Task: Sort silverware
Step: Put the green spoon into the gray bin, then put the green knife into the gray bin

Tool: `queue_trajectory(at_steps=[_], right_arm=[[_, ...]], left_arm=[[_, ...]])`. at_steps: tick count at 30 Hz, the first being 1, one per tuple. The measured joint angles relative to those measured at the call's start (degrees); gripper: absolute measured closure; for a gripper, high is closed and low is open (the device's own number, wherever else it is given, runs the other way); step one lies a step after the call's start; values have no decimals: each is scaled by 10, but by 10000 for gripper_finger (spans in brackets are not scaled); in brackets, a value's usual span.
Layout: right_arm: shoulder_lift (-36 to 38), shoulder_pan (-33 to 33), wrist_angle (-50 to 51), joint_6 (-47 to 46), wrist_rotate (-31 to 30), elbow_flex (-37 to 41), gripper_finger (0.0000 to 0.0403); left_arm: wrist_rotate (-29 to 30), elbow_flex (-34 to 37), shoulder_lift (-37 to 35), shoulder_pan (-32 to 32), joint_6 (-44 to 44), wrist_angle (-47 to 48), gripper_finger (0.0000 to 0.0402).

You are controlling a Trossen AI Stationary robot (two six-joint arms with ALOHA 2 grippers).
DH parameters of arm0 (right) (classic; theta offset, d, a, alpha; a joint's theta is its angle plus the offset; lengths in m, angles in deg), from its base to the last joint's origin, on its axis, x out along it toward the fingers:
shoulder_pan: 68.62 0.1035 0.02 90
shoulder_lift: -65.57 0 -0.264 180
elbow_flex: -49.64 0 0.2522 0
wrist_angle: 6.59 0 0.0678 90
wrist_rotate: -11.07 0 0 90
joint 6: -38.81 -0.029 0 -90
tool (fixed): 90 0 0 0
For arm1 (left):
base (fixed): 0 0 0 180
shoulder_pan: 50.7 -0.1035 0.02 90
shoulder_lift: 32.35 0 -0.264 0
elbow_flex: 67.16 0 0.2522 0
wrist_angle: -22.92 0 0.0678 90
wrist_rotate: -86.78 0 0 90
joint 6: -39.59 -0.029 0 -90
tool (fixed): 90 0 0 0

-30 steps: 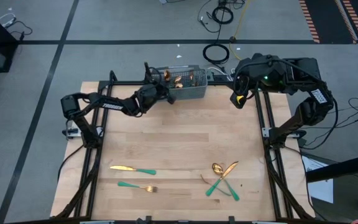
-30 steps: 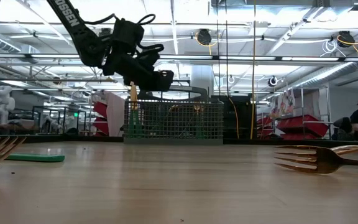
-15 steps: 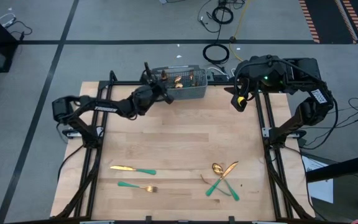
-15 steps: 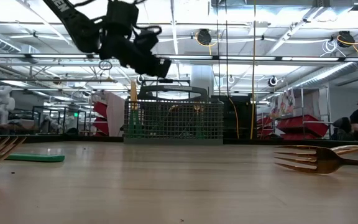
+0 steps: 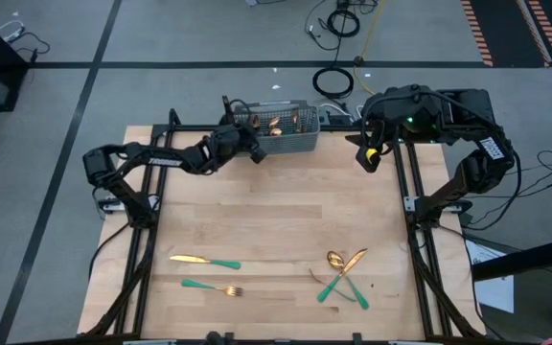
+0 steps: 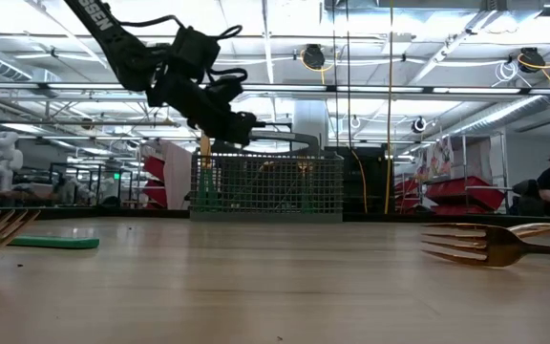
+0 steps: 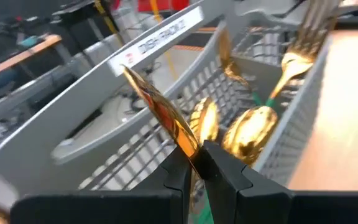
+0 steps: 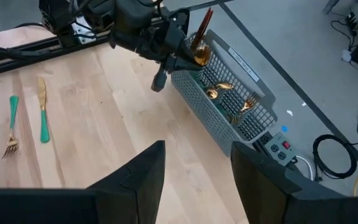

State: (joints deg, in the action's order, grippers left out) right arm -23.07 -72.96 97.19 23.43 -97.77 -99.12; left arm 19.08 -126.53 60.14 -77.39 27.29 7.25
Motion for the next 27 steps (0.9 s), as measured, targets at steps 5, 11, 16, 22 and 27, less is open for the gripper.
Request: queue_trajectory(at_steps=[5,11,16,22,27], right_arm=[[0,0,0,0,14,0,229],[0,0,0,3,14,0,229],[0,0,0,1,30,0,229],[0,0,0,-3,42,0,229],[0,0,0,-1,42,0,229]], left_arm=[[-68,-8,3,-19,43,4,356],[-151,-8,5,-35,116,16,343],[-158,-12,5,-37,130,14,299],[-82,-17,-3,-26,120,-10,266],[-37,-17,-61,-8,120,1,265]])
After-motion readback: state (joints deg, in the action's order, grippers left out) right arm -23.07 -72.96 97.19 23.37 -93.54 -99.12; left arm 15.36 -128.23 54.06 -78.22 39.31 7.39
